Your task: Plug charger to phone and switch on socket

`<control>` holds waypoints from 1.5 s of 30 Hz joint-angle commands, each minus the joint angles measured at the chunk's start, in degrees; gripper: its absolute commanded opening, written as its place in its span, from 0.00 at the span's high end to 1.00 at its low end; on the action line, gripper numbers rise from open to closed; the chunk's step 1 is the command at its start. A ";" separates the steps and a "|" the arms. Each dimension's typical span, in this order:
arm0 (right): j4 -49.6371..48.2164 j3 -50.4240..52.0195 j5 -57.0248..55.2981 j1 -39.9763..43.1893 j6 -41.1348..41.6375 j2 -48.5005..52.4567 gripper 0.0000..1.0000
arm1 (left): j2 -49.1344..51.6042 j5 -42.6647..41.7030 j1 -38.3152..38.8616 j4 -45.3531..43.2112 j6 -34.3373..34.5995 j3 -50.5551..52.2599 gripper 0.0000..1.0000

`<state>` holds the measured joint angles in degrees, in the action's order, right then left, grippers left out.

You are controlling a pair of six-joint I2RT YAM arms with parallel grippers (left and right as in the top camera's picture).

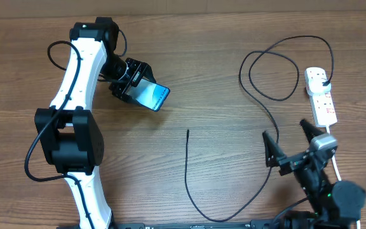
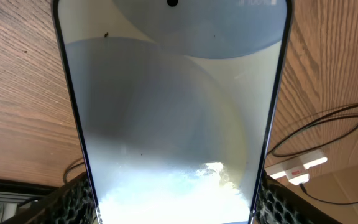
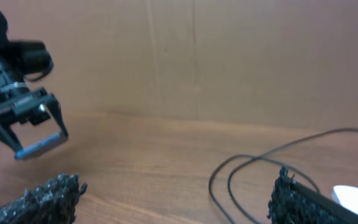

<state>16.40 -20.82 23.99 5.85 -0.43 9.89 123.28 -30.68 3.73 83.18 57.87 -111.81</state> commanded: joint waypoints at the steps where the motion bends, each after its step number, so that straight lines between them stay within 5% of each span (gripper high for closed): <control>1: 2.84 -9.51 0.92 -0.35 -1.40 9.70 0.00 | -0.42 -0.26 0.07 0.39 -0.46 -1.55 0.96; 12: 19.63 -39.91 29.14 -0.37 -0.92 57.09 0.00 | -0.42 -0.26 0.07 0.42 -0.46 -1.55 0.96; 22: 7.54 -41.94 65.09 -0.37 -0.90 81.00 0.00 | -0.42 -0.22 0.09 0.48 0.74 -1.55 0.96; 29: 7.30 -41.92 62.20 -0.37 -0.83 84.87 0.00 | -0.42 0.76 1.01 0.39 5.55 -1.55 0.96; 38: 7.28 -41.88 48.87 -0.39 14.62 84.87 0.00 | -0.42 3.02 4.35 -2.71 10.43 -1.55 0.96; 45: 7.26 -41.88 46.21 -0.98 18.27 84.87 0.00 | -0.42 3.50 6.03 -4.44 14.64 -1.55 0.96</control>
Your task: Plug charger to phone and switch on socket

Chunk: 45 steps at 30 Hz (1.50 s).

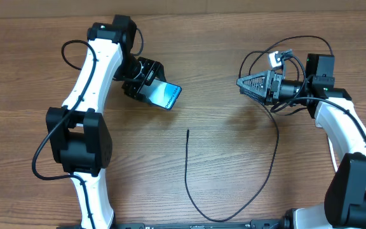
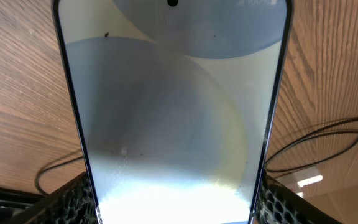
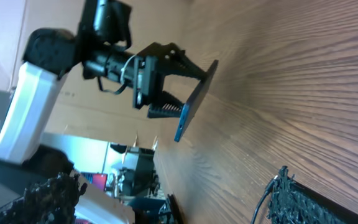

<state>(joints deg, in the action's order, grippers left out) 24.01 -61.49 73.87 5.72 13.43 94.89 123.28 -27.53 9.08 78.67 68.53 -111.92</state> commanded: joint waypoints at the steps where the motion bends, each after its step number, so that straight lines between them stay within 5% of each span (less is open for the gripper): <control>1: -0.35 -1.20 -5.05 -1.14 5.75 -0.13 0.00 | -0.42 0.55 0.83 0.00 4.66 -1.44 0.96; 18: -7.10 -1.20 -25.44 -14.60 28.39 -0.13 0.00 | -0.42 0.74 1.62 -1.14 6.73 -1.44 0.96; 45: -11.32 -1.20 -36.37 -26.29 31.63 -0.13 0.00 | -0.42 -2.64 5.97 -3.87 13.35 -1.44 0.96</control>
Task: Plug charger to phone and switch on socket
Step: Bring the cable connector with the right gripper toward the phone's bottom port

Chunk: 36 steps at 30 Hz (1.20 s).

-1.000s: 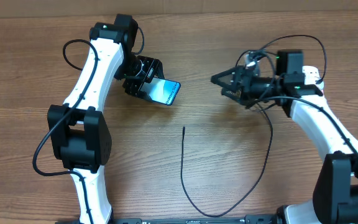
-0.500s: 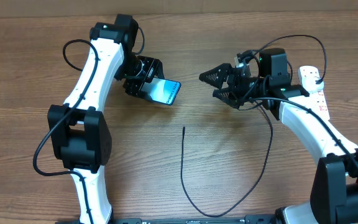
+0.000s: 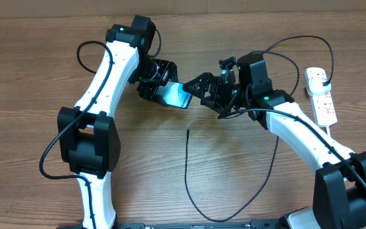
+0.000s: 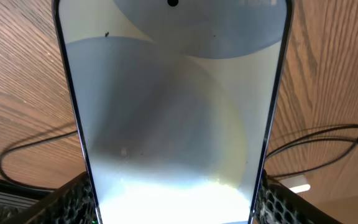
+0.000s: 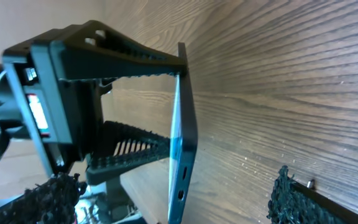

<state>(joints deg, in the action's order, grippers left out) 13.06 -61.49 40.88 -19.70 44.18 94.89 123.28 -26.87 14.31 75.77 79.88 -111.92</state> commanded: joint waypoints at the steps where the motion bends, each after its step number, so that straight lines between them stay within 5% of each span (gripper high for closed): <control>1: -0.37 -1.20 -3.56 -0.96 0.96 -0.13 0.00 | -0.42 -3.63 0.76 -1.16 2.01 -1.44 0.96; 14: -0.15 -1.20 -7.15 -2.60 1.03 -0.13 0.09 | -0.42 -8.83 3.74 -2.43 2.73 -1.44 0.96; 36: 1.79 -1.09 -12.63 -3.54 1.03 -0.04 0.61 | -0.42 -10.64 4.37 -2.54 2.91 -1.44 0.96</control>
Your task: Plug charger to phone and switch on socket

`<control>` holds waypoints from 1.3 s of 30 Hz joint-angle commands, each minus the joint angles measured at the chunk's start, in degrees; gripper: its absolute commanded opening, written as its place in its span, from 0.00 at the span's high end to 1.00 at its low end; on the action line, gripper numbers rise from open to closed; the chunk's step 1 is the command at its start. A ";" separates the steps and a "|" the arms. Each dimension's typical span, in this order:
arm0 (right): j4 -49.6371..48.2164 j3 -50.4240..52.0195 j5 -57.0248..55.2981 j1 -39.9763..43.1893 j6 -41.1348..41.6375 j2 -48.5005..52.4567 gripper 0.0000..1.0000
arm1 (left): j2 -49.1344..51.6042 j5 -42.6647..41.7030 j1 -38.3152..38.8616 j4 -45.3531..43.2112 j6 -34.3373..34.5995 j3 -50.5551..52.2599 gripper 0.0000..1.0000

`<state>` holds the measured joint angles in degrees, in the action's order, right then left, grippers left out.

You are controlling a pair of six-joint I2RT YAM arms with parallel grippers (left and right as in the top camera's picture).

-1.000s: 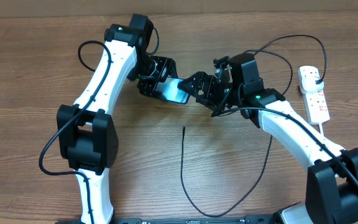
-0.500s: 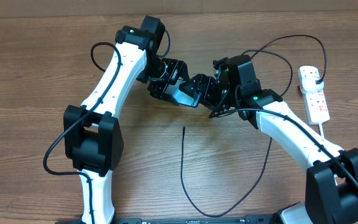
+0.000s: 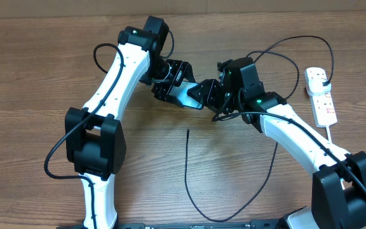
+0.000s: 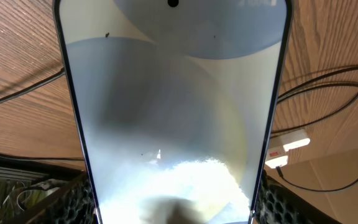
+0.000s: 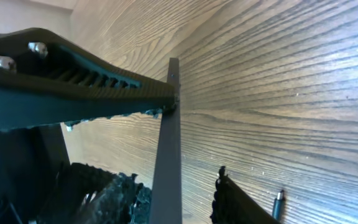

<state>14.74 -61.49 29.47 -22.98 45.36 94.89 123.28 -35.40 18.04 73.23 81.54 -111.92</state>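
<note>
The phone (image 3: 184, 95), screen lit, hangs above the table with my left gripper (image 3: 170, 83) shut on its sides. Its screen (image 4: 173, 106) fills the left wrist view, with a finger (image 4: 73, 199) at each lower edge. My right gripper (image 3: 203, 91) is at the phone's free end. In the right wrist view the phone (image 5: 166, 143) stands edge-on between the jaws of that gripper (image 5: 173, 186). The left finger (image 5: 114, 193) is against it and a gap shows before the right finger (image 5: 241, 199). The black charger cable's free tip (image 3: 188, 131) lies on the table. The white socket strip (image 3: 321, 95) is at far right.
The cable (image 3: 259, 184) runs from its tip in a long curve past the right arm. It loops at the back right (image 3: 278, 51) and ends at a plug in the strip. The cable tip (image 5: 278, 200) shows just beyond the right finger.
The left arm has carried the phone a little further right. My right gripper has moved onto the phone's end, and its jaws stand much narrower, now on either side of the phone.
The left gripper held the phone at the left while the right arm rested low at the front right. Then the right gripper was raised at the back right, facing the phone. Both arms then met mid-table, and now the right jaws straddle the phone's end.
</note>
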 commanded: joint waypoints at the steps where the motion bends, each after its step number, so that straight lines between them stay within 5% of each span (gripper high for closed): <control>1: 0.11 -1.09 -1.20 -0.26 -0.15 -0.04 0.62 | -0.42 -2.10 0.72 -0.02 1.25 -1.44 0.96; 18: 0.11 -1.09 -1.40 -0.26 -0.13 -0.02 0.87 | -0.42 -2.10 1.03 -0.02 1.22 -1.44 0.96; 39: 0.15 -1.09 -1.40 -0.26 -0.13 -0.02 0.96 | -0.42 -1.49 1.27 -0.07 1.25 -1.44 0.96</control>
<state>14.74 -61.52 29.17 -22.96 46.96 94.89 123.28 -35.14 18.70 72.73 81.56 -111.92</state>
